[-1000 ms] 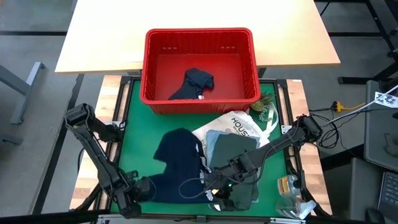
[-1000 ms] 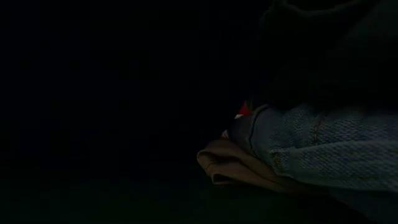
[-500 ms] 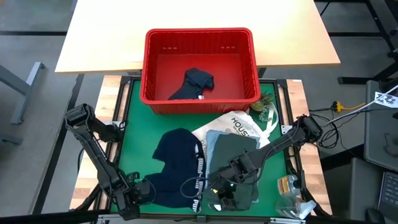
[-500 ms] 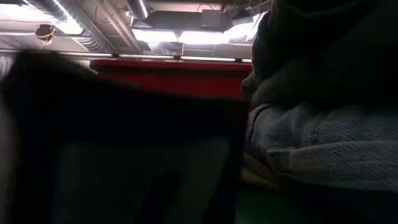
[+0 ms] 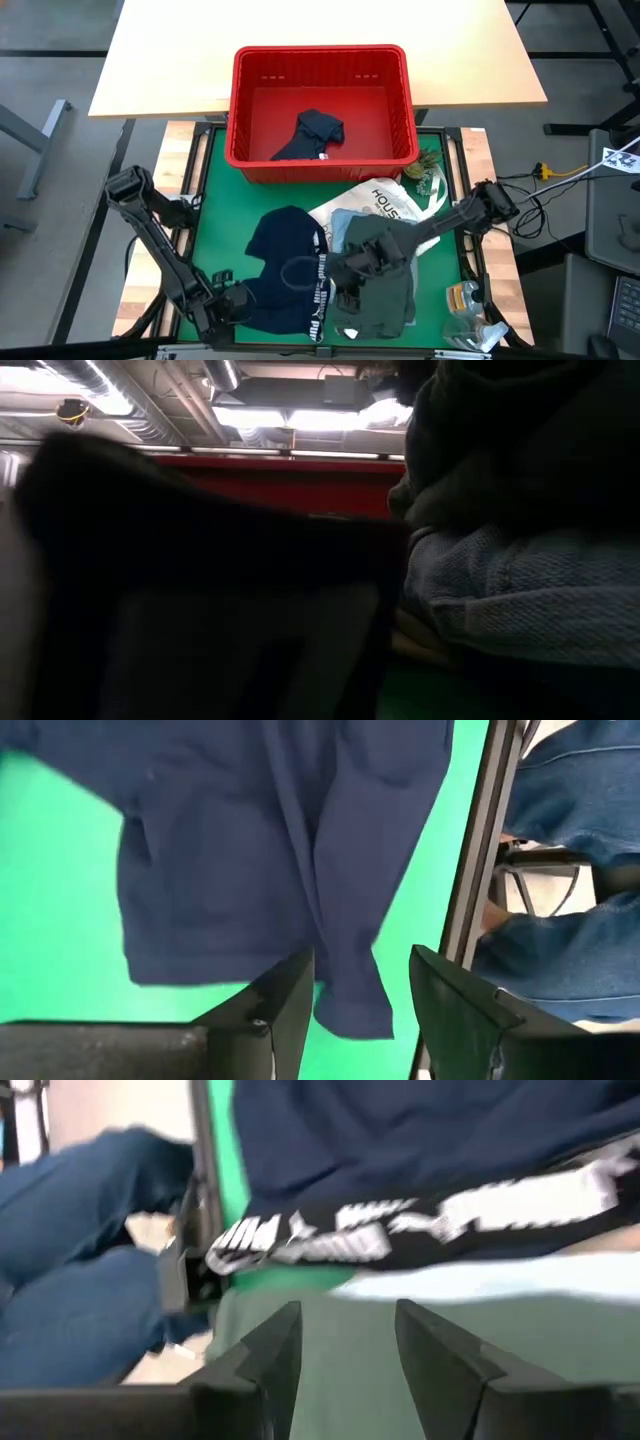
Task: Fold Laundry from Bin
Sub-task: Fold the dark blue boxer
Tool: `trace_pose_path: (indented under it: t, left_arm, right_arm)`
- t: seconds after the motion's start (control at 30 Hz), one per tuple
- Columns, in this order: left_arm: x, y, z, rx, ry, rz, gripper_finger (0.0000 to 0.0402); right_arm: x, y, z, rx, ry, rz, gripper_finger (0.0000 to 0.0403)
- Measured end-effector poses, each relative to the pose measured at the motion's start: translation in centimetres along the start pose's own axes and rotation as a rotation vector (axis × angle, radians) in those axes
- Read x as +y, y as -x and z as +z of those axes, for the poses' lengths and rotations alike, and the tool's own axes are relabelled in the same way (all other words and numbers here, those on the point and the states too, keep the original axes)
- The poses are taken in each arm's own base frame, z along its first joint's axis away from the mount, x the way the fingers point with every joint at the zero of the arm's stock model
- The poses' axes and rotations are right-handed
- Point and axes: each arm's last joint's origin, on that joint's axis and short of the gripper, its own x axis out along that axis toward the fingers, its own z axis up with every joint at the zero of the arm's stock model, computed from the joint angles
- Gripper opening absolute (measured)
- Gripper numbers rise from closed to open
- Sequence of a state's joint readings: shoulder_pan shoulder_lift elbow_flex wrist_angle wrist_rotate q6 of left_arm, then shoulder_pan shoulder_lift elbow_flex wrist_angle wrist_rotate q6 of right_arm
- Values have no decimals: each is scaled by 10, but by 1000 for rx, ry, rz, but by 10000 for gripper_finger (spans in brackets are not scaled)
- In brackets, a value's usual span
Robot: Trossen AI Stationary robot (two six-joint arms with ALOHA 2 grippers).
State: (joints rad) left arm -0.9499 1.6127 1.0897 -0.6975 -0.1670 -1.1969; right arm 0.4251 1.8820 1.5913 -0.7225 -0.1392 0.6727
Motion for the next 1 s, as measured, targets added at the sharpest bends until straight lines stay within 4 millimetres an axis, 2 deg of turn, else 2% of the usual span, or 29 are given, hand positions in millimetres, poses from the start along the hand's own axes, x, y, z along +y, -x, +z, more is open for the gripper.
trace_pose_path:
  t: [0.2, 0.4, 0.6, 1.0]
  left_arm:
    - [7, -1, 15, -19, -104, 18, 151]
    - [19, -3, 35, -74, -228, 90, 146]
    - [32, -6, 55, -75, -270, 122, 145]
    - [49, -8, 77, -69, -284, 156, 144]
  right_arm:
    - [-27, -1, 21, -49, -66, -36, 163]
    - [-54, -23, 36, -75, -90, -134, 163]
    - [-78, -43, 45, -62, -134, -171, 163]
    - [-88, -46, 50, -82, -108, -200, 163]
